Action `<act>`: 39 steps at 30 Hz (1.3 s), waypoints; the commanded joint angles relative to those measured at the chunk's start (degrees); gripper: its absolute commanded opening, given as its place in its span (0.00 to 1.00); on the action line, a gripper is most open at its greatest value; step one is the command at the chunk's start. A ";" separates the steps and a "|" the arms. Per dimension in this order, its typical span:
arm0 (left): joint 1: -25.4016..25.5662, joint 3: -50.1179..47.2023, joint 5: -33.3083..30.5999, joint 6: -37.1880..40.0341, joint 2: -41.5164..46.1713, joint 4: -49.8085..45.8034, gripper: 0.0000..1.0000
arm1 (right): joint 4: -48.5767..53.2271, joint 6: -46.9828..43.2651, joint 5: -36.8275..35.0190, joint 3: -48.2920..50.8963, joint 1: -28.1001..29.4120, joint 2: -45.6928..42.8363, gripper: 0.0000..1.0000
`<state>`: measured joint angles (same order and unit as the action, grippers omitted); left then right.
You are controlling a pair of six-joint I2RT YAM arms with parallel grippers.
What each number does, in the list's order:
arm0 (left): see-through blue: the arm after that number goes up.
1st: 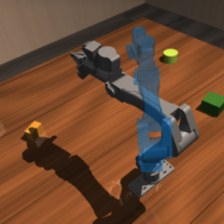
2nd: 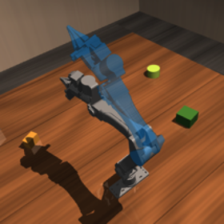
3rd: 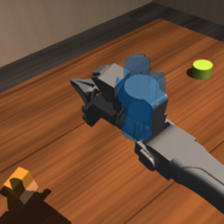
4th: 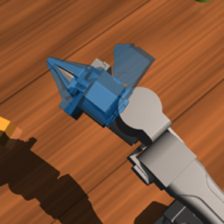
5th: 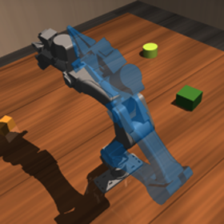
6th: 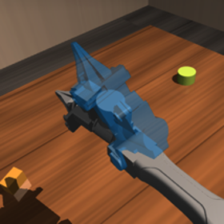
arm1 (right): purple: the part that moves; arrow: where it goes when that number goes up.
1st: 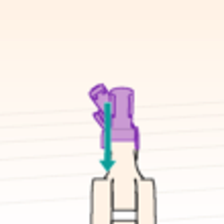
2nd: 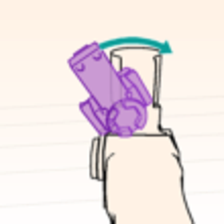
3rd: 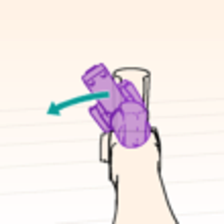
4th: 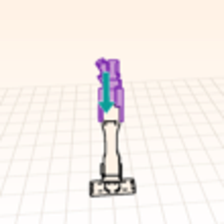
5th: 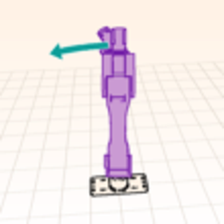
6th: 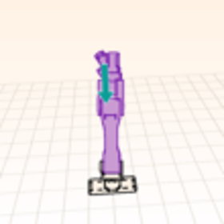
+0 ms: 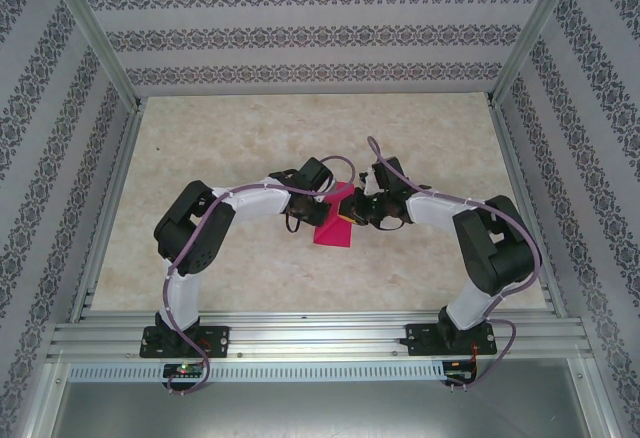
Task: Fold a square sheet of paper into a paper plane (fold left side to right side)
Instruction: Fold the triangle a second time at the center of the table.
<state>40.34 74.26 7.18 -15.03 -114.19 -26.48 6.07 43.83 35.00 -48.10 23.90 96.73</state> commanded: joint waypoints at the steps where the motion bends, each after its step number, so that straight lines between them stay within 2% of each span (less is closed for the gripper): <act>1: -0.70 -1.40 0.11 -0.40 -0.77 0.95 0.13 | -2.65 1.47 -0.36 -1.99 0.60 1.94 0.14; 8: -0.70 -1.58 0.00 -0.52 -0.51 0.91 0.13 | -4.75 2.05 -0.20 -2.54 0.87 3.94 0.15; 39: -0.70 -1.92 -3.00 -1.05 0.89 0.27 0.13 | 0.91 -3.23 -3.29 -4.38 1.15 8.62 0.15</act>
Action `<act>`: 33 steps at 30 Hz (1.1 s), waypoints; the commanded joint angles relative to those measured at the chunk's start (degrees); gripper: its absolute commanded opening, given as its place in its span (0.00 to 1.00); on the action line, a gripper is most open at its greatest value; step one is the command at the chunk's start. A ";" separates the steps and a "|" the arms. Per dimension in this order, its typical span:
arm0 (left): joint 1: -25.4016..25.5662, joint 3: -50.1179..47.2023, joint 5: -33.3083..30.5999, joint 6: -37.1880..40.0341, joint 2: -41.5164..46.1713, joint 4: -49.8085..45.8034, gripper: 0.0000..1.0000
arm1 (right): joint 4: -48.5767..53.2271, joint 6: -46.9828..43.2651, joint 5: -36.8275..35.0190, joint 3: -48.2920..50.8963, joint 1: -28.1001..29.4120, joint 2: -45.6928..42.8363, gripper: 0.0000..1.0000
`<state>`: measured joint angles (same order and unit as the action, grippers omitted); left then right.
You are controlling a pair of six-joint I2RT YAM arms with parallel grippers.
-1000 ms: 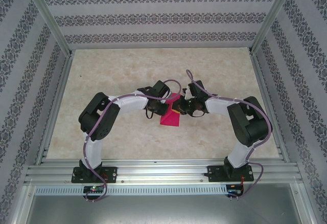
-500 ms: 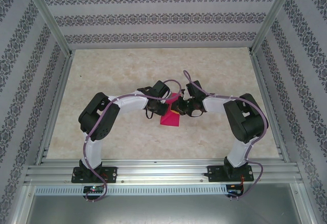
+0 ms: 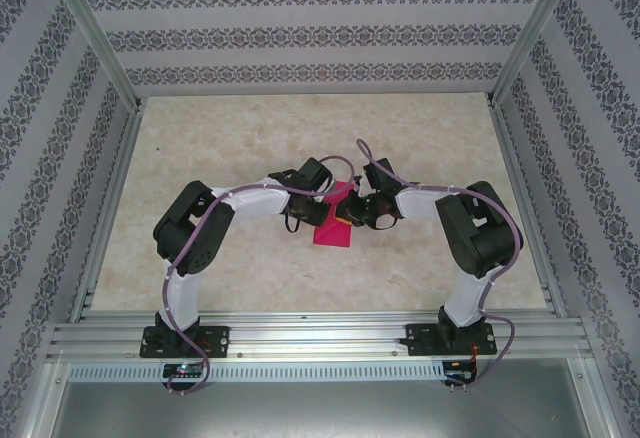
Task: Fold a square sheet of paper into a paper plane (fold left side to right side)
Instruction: Fold the triangle a second time at the center of the table.
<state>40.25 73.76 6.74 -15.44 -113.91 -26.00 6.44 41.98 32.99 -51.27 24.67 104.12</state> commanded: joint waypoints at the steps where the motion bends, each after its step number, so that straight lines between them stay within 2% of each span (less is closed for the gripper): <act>1: -0.61 -1.42 -2.61 -0.56 0.62 -0.24 0.13 | 0.57 -1.45 -1.35 -1.26 0.38 1.33 0.15; 16: -0.61 -1.42 -3.12 -1.24 1.27 -0.11 0.14 | 5.88 -3.08 -3.35 -1.68 0.30 3.78 0.15; 26: -0.86 -2.61 -2.68 -3.23 9.00 -0.56 0.41 | 7.06 -3.39 -4.21 -0.15 -0.01 4.24 0.15; 30: -1.05 -5.60 0.77 -4.42 14.54 0.30 0.45 | 6.92 -3.48 -4.15 -0.27 -0.14 4.16 0.15; 33: -0.98 -8.87 7.66 -5.40 17.62 2.82 0.45 | 6.90 -3.48 -4.12 -0.28 -0.14 4.03 0.15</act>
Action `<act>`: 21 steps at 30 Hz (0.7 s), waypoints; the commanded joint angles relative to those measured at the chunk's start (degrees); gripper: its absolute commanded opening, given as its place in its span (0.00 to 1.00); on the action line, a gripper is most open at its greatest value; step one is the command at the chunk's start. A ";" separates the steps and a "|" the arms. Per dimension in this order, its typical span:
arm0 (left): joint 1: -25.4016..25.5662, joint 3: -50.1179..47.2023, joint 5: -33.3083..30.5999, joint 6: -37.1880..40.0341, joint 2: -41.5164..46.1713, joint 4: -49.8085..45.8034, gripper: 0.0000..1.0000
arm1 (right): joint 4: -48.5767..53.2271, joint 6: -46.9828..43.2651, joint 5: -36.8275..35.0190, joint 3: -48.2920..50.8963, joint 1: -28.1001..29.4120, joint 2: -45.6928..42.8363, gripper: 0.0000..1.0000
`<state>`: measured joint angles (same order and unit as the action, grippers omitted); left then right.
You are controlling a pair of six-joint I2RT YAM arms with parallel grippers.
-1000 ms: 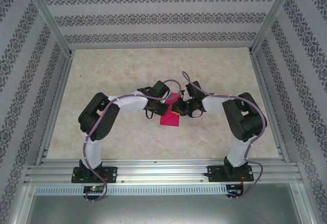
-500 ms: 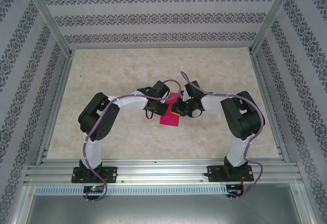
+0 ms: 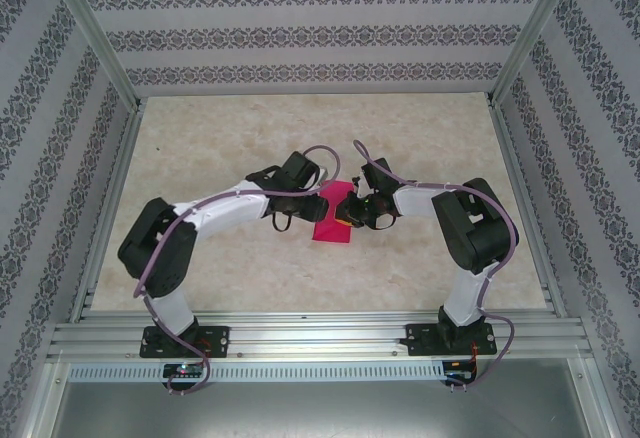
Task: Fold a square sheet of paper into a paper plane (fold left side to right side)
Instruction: Fold the triangle a second time at the center of the table.
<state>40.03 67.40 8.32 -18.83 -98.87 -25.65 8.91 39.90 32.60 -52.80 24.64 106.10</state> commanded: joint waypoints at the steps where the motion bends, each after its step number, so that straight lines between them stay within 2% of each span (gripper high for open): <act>1: -0.66 -3.69 8.82 -2.75 3.18 3.77 0.45 | 4.30 -1.40 -3.61 1.24 -0.19 2.04 0.15; 4: -0.09 -6.88 15.58 -5.55 3.38 8.45 0.45 | 4.24 -1.31 -3.71 1.29 -0.20 1.92 0.15; 8: 0.64 -8.33 19.24 -8.18 1.33 12.88 0.45 | 4.11 -1.19 -3.67 1.33 -0.19 1.83 0.15; 21: 1.11 -7.45 17.41 -8.51 -5.96 12.75 0.43 | 4.37 -1.40 -3.64 1.22 -0.12 1.83 0.15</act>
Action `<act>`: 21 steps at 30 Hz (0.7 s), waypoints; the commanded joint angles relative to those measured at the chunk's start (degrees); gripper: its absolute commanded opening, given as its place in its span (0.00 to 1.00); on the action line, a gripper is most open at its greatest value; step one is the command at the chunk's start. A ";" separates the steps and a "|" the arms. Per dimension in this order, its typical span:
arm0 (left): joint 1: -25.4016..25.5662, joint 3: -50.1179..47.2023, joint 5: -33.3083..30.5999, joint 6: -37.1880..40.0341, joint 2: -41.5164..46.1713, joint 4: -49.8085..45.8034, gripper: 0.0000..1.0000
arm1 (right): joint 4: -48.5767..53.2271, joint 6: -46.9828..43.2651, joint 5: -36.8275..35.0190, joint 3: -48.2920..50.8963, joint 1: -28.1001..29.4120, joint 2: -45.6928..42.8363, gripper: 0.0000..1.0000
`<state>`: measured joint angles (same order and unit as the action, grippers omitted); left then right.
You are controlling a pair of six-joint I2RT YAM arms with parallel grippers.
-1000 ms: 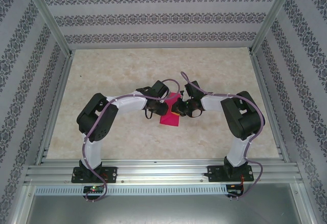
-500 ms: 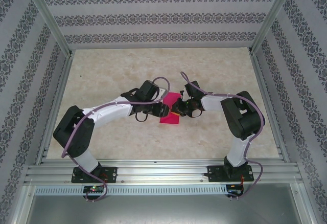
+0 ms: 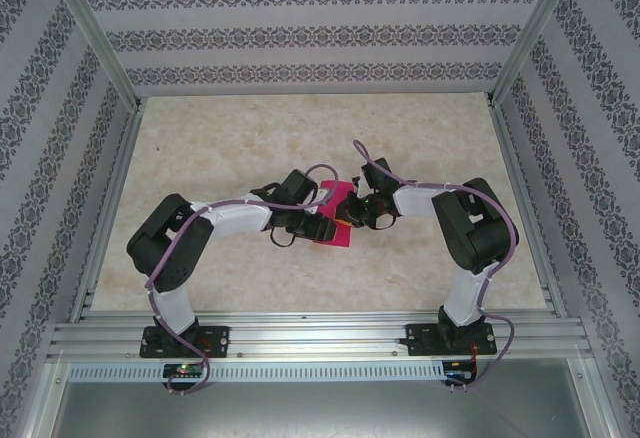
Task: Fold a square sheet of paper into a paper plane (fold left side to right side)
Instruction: Fold the triangle a second time at the center of the table.
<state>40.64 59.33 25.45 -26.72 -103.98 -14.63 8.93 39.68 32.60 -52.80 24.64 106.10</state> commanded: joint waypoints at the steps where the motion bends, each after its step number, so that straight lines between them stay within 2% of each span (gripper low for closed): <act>1: 0.49 0.48 -0.04 -0.53 -1.02 1.50 0.43 | 4.39 -1.19 -3.66 1.22 -0.10 1.83 0.15; 21: 0.75 -1.63 -2.52 0.88 -1.74 -1.68 0.42 | 5.22 -1.62 -3.86 0.75 -0.20 1.84 0.15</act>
<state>40.69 58.76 23.66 -26.65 -104.84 -14.79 8.97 39.27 32.60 -52.80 24.64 106.10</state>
